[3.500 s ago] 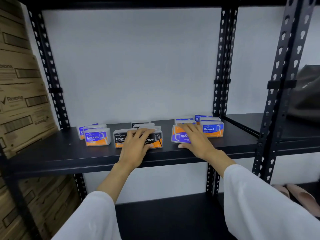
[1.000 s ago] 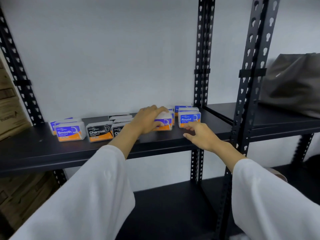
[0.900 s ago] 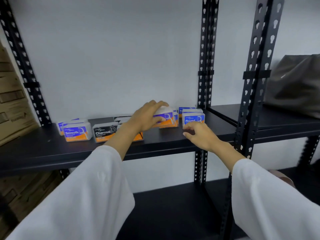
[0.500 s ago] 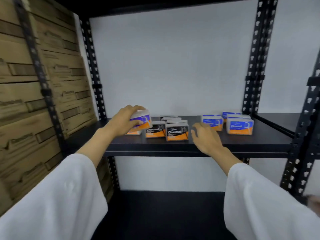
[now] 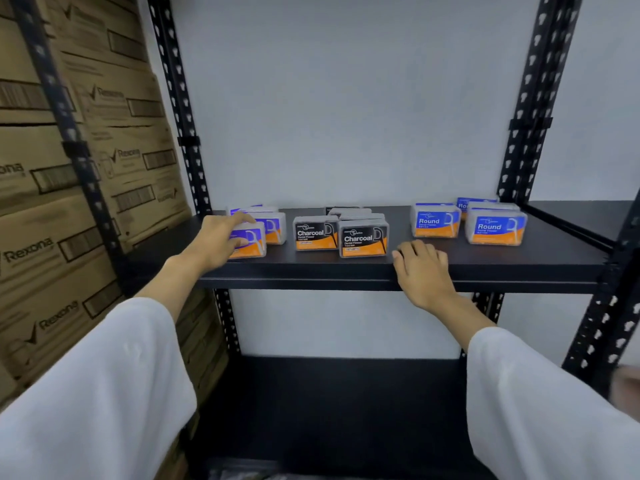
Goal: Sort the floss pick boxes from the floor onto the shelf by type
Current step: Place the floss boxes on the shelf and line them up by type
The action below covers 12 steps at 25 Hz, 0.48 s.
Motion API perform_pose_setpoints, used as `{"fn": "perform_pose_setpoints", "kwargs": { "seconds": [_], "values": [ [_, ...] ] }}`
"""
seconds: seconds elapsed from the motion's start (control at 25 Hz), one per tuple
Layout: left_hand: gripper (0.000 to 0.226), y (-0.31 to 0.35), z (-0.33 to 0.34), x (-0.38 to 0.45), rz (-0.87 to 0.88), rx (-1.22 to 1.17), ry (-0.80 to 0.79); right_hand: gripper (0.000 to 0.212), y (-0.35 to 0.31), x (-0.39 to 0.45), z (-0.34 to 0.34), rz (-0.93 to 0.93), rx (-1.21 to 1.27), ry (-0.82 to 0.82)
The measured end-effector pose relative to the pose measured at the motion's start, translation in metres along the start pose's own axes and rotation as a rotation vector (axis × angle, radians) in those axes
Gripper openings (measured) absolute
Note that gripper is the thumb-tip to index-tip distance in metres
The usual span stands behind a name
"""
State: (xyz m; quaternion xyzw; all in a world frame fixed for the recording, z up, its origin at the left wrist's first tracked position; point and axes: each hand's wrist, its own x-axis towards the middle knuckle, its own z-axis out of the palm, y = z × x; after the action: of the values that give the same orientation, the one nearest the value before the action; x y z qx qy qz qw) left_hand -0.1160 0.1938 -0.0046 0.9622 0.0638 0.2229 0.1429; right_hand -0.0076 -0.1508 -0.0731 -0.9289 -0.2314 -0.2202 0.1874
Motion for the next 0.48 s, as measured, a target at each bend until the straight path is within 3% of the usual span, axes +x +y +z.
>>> {"fn": "perform_pose_setpoints", "kwargs": {
  "seconds": [0.28, 0.48],
  "values": [
    [0.044, 0.0, 0.018, 0.003, -0.002, 0.04, 0.089, 0.033, 0.003, 0.0, 0.006, -0.012, -0.029, 0.065],
    [0.042, 0.024, 0.02, -0.01, -0.037, 0.108, 0.185, 0.034, 0.003, -0.005, -0.001, 0.004, 0.084, 0.01]
  ]
}}
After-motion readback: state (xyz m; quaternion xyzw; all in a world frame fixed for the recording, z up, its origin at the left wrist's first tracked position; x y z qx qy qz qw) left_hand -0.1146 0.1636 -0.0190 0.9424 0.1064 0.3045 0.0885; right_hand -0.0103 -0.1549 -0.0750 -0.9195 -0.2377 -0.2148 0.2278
